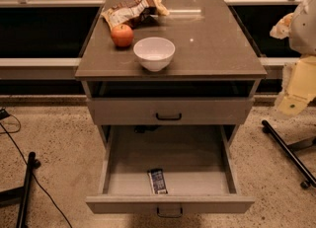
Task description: Pick rxbar blueberry from middle drawer and place on counter
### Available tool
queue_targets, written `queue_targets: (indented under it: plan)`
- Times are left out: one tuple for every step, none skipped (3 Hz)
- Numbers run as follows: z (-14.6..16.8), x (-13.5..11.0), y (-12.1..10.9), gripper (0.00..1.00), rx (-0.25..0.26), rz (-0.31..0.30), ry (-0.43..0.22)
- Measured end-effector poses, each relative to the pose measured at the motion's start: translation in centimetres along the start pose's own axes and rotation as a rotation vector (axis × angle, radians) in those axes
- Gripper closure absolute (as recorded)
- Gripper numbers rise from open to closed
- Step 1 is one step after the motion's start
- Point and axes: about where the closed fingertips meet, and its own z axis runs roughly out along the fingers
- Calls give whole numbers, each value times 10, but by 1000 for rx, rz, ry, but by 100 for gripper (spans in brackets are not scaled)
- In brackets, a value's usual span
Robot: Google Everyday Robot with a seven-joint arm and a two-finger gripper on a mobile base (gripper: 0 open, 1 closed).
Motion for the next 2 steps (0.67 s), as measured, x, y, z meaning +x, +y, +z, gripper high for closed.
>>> queue_targets:
  plan:
    - [5,0,-1,0,-10,1,-5]
    - [24,-1,-3,0,-44,5,-22]
